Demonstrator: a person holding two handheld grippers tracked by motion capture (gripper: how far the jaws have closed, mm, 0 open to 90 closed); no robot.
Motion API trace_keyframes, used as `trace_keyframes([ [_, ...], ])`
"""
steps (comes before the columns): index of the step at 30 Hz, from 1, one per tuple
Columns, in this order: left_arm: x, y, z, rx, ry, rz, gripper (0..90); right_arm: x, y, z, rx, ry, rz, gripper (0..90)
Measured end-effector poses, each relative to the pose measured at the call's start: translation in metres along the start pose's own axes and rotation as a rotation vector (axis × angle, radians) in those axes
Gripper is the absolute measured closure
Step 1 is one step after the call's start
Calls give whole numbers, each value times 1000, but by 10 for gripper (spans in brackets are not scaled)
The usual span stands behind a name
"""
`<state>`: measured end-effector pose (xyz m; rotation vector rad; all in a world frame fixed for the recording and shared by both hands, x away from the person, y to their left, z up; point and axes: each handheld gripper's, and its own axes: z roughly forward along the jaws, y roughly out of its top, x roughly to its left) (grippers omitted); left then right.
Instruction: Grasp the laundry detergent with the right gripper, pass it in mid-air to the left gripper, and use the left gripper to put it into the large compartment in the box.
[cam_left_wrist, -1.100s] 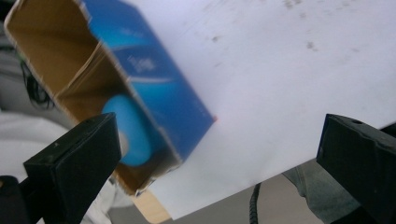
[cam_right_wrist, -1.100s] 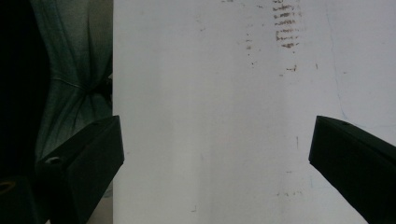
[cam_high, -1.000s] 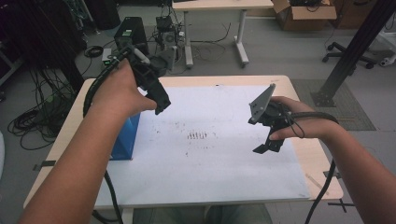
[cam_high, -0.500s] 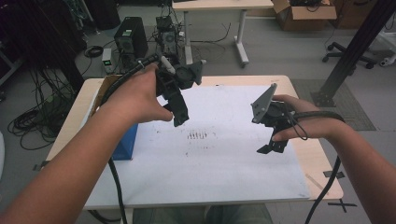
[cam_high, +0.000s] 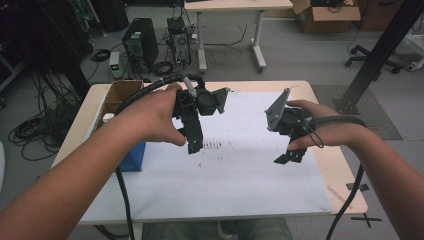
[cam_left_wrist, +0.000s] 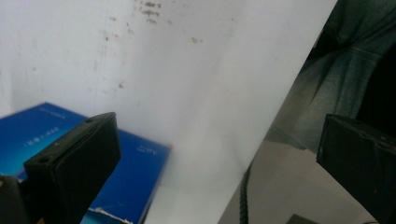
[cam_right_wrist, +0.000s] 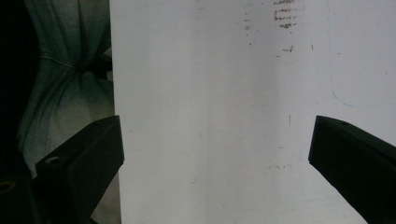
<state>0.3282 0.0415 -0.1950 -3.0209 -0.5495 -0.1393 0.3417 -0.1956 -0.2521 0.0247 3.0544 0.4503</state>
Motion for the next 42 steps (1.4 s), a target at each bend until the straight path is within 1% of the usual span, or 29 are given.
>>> trace_keyframes([
  [1,-1,0,1,1,-9,6,2,-1,1,0,4,3,-2,36],
  [3,-1,0,3,1,-12,23,2,-3,2,1,6,6,-4,37],
  [8,2,0,8,9,-28,28,2,-9,1,3,10,15,2,37],
  [13,5,0,13,17,-40,57,2,-12,0,5,20,20,5,37],
  [18,9,0,16,15,-49,69,2,-17,-1,6,19,24,10,36],
  [25,14,-1,21,18,-55,63,2,-20,-2,7,24,29,12,36],
  [28,15,-1,22,12,-55,66,2,-20,-2,8,29,30,16,37],
  [34,16,-2,22,7,-54,69,2,-21,-2,9,30,31,17,37],
  [35,16,-2,22,6,-59,64,2,-21,-2,9,29,32,18,37],
  [37,16,-2,22,7,-58,69,2,-21,-2,9,30,31,16,37],
  [42,18,-3,23,11,-57,65,2,-22,-2,10,31,34,14,37],
])
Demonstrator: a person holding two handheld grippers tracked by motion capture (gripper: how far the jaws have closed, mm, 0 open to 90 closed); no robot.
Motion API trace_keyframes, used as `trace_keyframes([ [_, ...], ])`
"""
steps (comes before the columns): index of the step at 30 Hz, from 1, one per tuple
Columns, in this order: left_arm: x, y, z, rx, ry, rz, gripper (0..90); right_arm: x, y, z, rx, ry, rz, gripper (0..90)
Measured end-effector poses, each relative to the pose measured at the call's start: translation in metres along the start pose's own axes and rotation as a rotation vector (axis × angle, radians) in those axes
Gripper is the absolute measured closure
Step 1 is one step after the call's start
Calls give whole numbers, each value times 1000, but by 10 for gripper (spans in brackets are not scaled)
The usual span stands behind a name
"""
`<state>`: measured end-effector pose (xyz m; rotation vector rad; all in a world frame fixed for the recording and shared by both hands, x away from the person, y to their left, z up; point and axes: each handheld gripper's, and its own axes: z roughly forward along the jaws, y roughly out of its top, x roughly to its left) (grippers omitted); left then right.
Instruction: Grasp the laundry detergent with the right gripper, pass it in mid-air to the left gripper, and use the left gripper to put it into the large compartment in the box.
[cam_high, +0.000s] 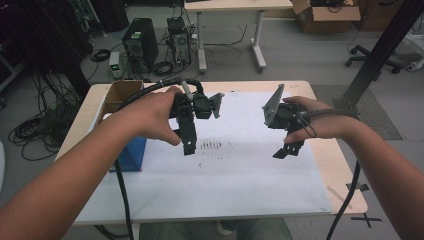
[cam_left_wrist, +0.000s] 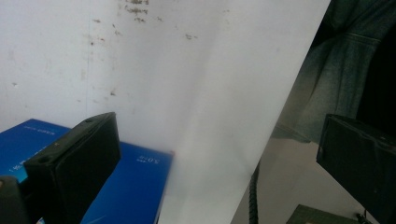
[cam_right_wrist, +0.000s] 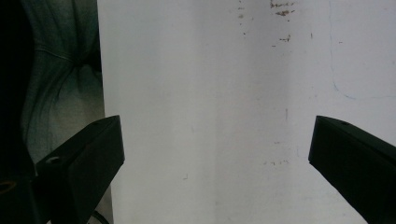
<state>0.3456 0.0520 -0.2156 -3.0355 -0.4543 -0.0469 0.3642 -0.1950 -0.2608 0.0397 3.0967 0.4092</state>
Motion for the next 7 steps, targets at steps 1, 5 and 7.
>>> trace_keyframes([
  [1,0,0,0,-1,-2,-4,2,0,0,0,-1,0,1,37],
  [5,1,-1,0,0,-6,-2,2,-1,0,1,2,3,0,37],
  [7,2,-1,0,-1,-3,0,2,-1,0,1,3,4,1,37],
])
